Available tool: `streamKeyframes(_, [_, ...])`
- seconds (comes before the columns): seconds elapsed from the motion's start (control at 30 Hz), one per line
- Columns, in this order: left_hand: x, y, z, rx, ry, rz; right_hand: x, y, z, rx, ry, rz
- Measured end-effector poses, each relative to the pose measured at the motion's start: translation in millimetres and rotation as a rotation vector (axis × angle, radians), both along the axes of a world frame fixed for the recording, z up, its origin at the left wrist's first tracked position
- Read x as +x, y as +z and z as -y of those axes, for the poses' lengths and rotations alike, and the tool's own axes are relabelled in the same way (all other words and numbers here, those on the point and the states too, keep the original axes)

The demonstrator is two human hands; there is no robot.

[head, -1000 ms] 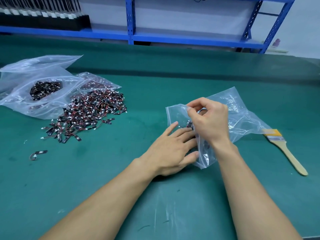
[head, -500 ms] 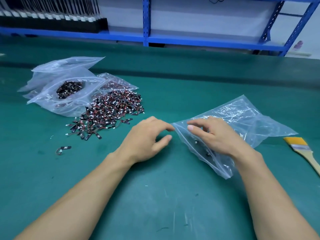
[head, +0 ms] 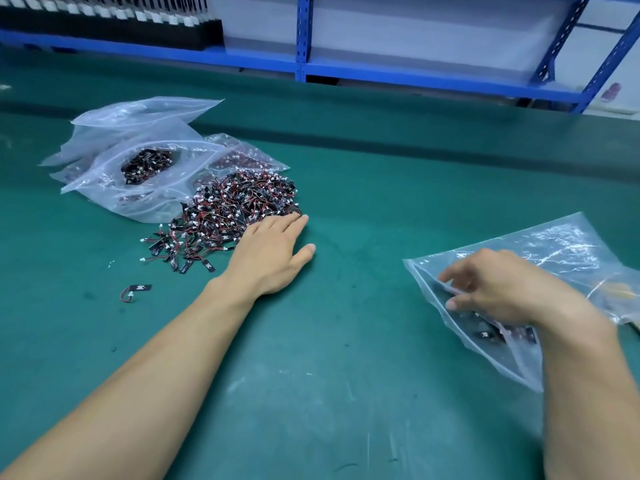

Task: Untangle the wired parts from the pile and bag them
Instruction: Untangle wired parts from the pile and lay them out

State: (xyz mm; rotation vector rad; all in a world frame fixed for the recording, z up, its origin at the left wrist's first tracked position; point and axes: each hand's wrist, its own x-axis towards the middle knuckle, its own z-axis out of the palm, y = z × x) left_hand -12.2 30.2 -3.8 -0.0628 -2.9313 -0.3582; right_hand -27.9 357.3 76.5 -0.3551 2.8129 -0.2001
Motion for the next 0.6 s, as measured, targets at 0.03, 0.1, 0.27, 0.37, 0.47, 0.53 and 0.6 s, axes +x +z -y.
streamKeyframes(0.03, [1, 1, 0, 0.003, -0.008, -0.007, 1, 0, 5, -0.019, 0.022, -0.009])
streamKeyframes(0.1, [2, 3, -1, 0.012, -0.046, -0.025, 3, -2, 12, -0.076, 0.043, -0.011])
streamKeyframes(0.27, [5, 9, -3, 0.081, -0.126, -0.058, 7, -2, 13, -0.09, -0.009, 0.05])
streamKeyframes(0.37, [7, 10, -2, 0.126, -0.126, -0.112, 5, 4, 2, -0.026, -0.108, 0.066])
streamKeyframes(0.47, [6, 10, -2, 0.12, -0.089, -0.121, 5, 6, -2, 0.007, -0.189, -0.013])
streamKeyframes(0.53, [6, 8, -3, 0.093, -0.102, -0.075, 6, 4, 5, -0.053, -0.212, -0.167])
streamKeyframes(0.6, [5, 7, -5, 0.082, -0.14, -0.046, 6, -1, 21, -0.176, -0.153, -0.34])
